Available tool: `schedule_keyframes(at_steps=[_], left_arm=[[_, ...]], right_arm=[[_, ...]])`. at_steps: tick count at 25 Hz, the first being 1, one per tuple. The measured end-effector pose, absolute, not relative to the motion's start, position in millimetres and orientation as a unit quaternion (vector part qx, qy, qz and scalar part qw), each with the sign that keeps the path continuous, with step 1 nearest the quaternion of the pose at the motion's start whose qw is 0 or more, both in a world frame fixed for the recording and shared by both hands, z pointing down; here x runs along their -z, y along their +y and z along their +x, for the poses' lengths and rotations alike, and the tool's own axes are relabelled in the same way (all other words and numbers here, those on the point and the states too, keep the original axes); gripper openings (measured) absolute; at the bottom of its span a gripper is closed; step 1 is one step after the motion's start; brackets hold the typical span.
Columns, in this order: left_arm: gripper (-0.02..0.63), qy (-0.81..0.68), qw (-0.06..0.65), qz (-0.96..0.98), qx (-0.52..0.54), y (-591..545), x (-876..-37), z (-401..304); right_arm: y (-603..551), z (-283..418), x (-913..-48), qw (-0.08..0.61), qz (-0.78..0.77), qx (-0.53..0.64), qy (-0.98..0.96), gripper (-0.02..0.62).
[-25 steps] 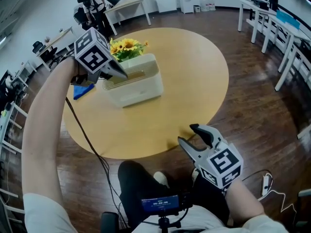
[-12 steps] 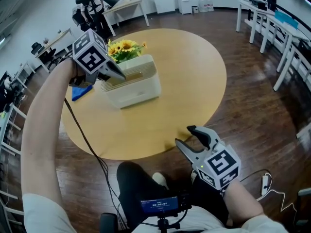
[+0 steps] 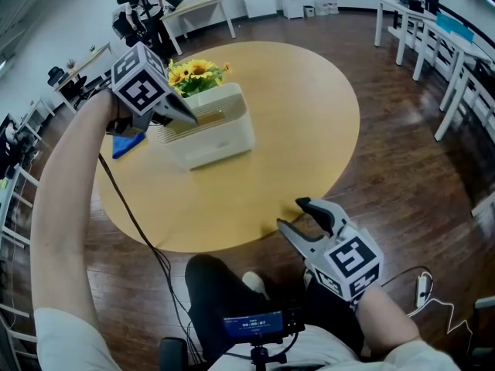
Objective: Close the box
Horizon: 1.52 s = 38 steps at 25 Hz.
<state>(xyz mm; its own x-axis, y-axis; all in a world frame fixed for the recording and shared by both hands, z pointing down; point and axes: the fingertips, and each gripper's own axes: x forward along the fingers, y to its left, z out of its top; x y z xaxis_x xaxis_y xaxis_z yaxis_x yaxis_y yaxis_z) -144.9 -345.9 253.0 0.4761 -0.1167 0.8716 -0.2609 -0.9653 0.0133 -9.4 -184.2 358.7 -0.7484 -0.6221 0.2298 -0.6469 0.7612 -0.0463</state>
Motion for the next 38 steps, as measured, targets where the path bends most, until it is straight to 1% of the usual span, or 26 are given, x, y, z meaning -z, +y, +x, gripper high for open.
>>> schedule_keyframes(at_steps=[6, 25, 38], left_arm=[[0.012, -0.125, 0.044, 0.851, -0.507, -350.2, -253.6, -147.0], [0.012, -0.120, 0.073, 0.861, -0.489, -344.7, -249.7, -144.1], [0.012, -0.123, 0.068, 0.866, -0.480, -346.7, -249.1, -143.5]], right_arm=[[-182.7, -9.9, -355.7, 0.098, 0.341, -0.061, -0.933, 0.216], [-181.9, -12.8, -357.1, 0.099, 0.338, -0.062, -0.934, 0.216], [-183.5, -13.6, -354.7, 0.097, 0.338, -0.061, -0.934, 0.216]])
